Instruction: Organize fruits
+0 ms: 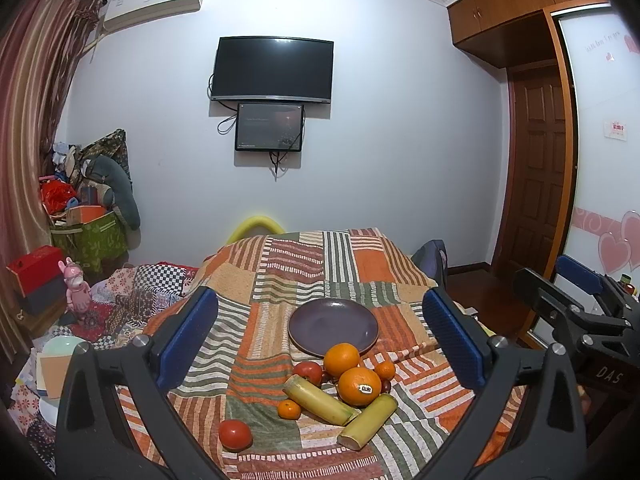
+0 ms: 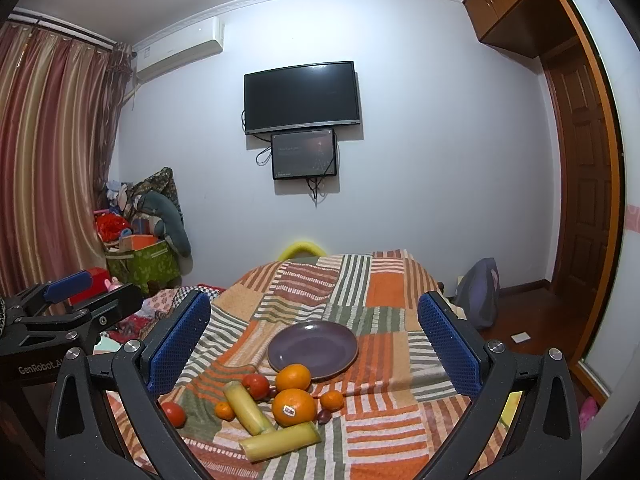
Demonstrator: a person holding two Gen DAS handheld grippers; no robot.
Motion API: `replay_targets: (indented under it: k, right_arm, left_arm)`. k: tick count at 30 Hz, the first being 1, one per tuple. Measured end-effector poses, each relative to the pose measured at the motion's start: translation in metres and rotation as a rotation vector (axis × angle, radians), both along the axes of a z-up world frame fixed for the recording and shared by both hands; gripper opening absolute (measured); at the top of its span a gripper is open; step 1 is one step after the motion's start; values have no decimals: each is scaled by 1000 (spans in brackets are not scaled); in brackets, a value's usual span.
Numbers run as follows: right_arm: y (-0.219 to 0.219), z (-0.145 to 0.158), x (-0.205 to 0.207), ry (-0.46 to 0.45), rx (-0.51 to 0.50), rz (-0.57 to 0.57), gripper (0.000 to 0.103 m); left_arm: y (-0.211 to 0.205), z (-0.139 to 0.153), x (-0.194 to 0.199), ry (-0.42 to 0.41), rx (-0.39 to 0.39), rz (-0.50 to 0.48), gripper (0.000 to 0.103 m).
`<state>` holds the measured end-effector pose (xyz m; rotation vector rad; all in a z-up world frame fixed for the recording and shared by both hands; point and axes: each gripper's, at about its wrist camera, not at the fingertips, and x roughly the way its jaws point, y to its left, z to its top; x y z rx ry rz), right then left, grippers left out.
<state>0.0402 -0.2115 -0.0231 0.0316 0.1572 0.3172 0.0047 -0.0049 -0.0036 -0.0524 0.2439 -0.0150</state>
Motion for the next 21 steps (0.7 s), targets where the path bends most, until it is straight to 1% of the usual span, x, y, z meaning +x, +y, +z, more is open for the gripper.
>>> replay_targets:
  k: [21]
  right_arm:
    - [-1,-1,0,4,3,-2,103]
  left_arm:
    - [-1,-1,1,4,2,-5,103]
